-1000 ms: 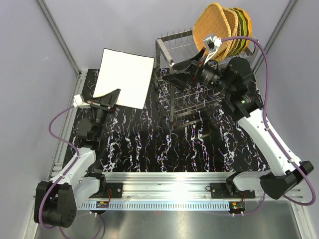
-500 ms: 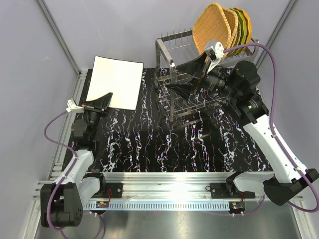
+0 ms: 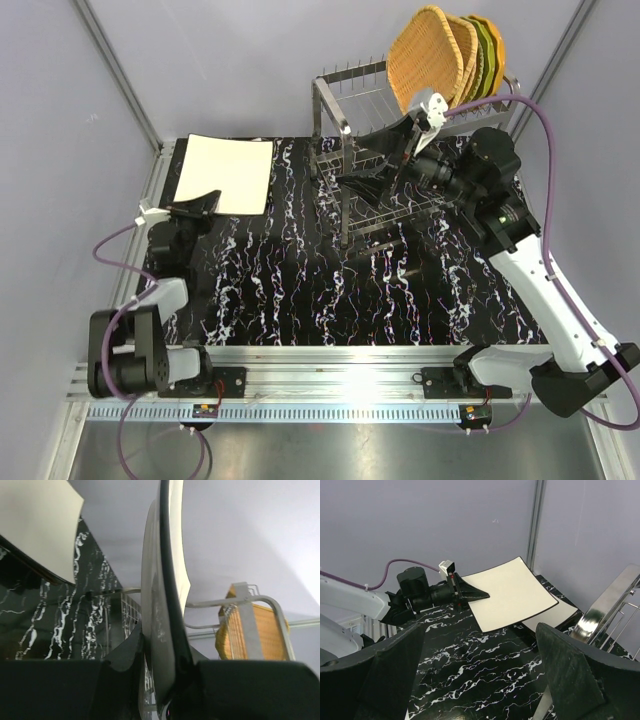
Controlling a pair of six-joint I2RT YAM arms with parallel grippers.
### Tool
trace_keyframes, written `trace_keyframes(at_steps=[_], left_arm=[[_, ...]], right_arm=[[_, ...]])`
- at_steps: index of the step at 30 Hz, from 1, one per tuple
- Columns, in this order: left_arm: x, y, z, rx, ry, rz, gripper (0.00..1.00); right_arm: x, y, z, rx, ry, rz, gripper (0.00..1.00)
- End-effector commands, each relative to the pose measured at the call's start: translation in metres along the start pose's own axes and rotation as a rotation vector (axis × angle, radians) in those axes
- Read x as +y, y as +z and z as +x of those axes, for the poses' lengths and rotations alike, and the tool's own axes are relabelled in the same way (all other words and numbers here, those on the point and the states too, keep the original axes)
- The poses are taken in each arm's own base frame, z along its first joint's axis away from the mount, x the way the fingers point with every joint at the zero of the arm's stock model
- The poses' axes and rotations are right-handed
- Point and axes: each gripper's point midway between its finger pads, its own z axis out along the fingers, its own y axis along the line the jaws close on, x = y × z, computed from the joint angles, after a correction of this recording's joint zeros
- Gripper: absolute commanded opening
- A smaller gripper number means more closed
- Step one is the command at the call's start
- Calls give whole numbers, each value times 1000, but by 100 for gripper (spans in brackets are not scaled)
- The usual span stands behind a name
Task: Unload the plates from the dish rack
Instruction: Place the plate on the table
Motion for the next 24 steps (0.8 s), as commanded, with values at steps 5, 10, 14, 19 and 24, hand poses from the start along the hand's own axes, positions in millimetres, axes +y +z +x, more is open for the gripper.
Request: trace_keyframes(at_steps=[5, 10, 14, 19, 24], left_arm=[[-101, 35, -36, -101, 78, 386, 0], [-87, 63, -45, -119, 74, 362, 0], [-75, 85, -56, -149, 56, 334, 0], [-42, 113, -64, -167, 22, 247, 0], [-27, 136, -73, -197, 28, 190, 0]], right_arm=[[3, -12, -20, -51, -60, 25, 100], [1, -14, -22, -56, -70, 39, 100], [-3, -14, -19, -50, -78, 55, 100], [-7, -15, -14, -41, -74, 73, 99], [-11, -13, -7, -27, -69, 85, 100]])
